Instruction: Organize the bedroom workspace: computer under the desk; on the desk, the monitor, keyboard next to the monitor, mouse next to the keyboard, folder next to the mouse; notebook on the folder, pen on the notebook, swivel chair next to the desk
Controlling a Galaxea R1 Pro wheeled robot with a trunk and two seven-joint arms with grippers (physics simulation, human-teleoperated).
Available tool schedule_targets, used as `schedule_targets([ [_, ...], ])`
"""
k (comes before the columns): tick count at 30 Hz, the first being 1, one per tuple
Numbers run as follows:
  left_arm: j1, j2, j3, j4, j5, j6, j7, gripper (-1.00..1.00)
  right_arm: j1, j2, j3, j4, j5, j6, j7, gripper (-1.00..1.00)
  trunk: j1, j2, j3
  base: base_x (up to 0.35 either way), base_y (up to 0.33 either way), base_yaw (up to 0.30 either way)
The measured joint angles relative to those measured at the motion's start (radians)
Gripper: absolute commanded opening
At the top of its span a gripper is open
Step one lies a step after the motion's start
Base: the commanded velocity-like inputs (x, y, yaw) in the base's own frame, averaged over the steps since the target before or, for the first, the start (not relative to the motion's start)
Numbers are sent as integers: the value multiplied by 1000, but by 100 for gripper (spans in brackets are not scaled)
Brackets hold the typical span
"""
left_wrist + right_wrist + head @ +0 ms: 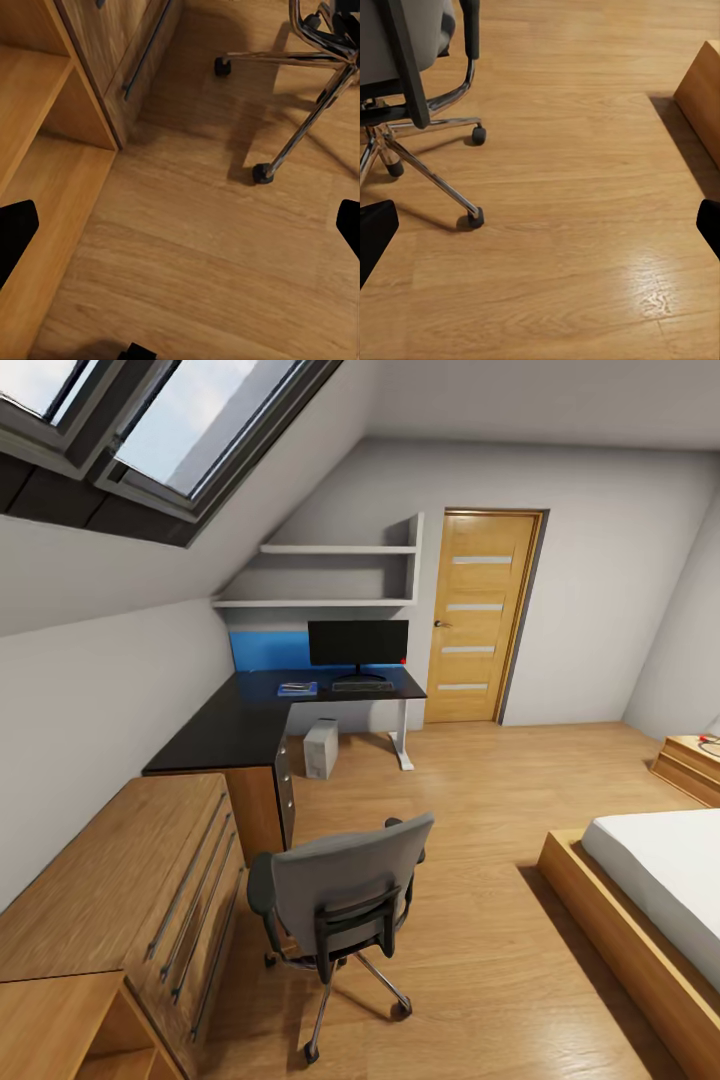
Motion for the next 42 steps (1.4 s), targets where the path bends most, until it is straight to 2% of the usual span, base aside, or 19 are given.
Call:
schedule_targets([
  [42, 0, 2, 0, -3, 6, -4, 0, 100, 0, 5, 1, 0, 0, 1, 0, 100, 161, -295, -132, -67, 0, 0],
])
